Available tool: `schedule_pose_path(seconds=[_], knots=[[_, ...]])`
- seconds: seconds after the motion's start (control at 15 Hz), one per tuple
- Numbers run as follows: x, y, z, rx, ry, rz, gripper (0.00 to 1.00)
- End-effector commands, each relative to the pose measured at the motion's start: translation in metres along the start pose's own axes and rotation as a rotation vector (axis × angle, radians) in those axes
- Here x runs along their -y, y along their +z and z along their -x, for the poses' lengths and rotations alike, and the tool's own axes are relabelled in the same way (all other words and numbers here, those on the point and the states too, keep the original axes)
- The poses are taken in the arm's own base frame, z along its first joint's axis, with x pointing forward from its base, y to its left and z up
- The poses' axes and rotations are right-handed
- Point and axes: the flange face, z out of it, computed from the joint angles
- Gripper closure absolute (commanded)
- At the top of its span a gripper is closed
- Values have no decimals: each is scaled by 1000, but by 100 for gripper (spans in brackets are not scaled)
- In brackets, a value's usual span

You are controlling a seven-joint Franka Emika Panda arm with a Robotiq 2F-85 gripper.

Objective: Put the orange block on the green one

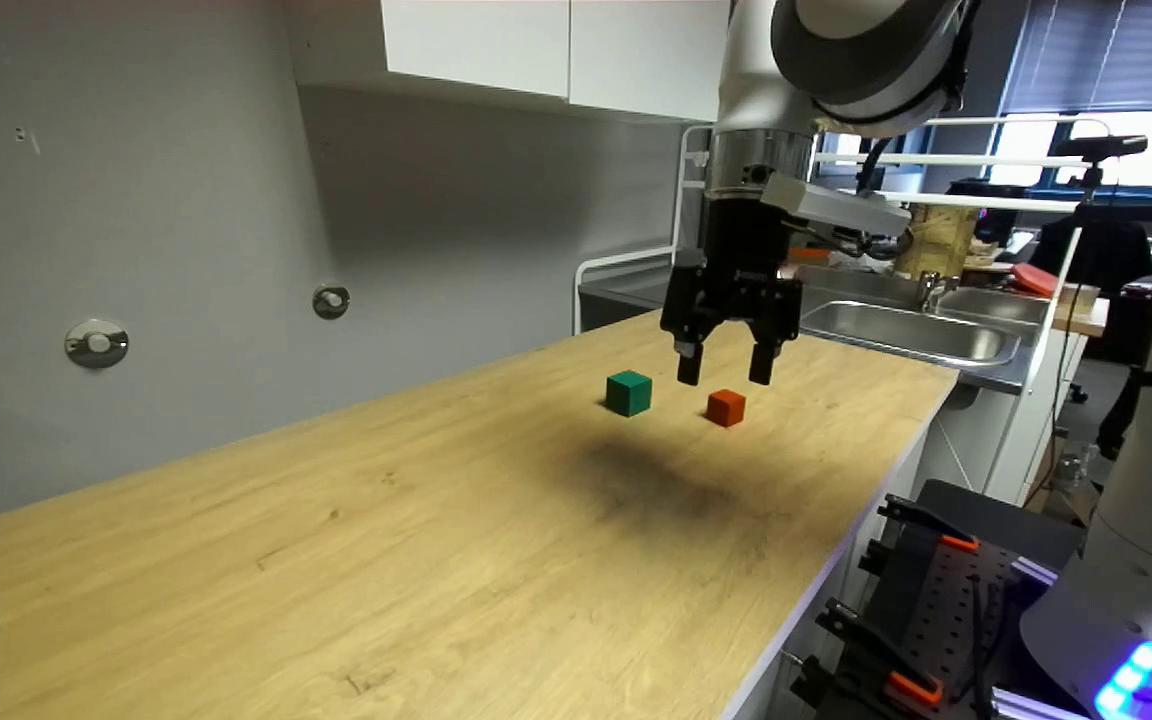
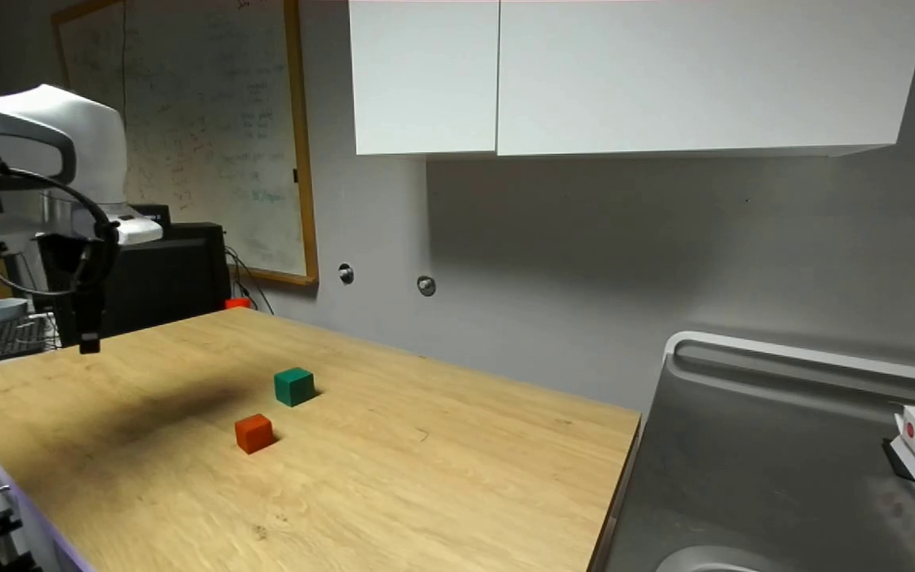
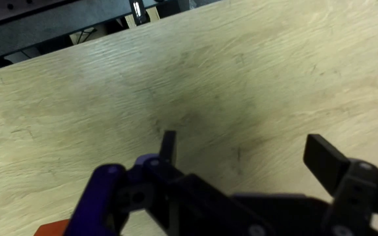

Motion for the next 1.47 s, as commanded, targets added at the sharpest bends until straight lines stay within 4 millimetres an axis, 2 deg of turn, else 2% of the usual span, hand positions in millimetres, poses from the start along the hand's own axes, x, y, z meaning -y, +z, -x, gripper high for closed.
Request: schedule_pose_path(seconds=[0.0,0.33,0.53,0.93,1.4], knots=[[-57,-3,-31,-24,99,-68,0],[-137,-7,-63,-74,294,-128,0],[-169,-4,-80,-98,399,-146,0],[-202,23,-114,-101,535,-112,0],[-221,38,-159,-51,645,-86,0]])
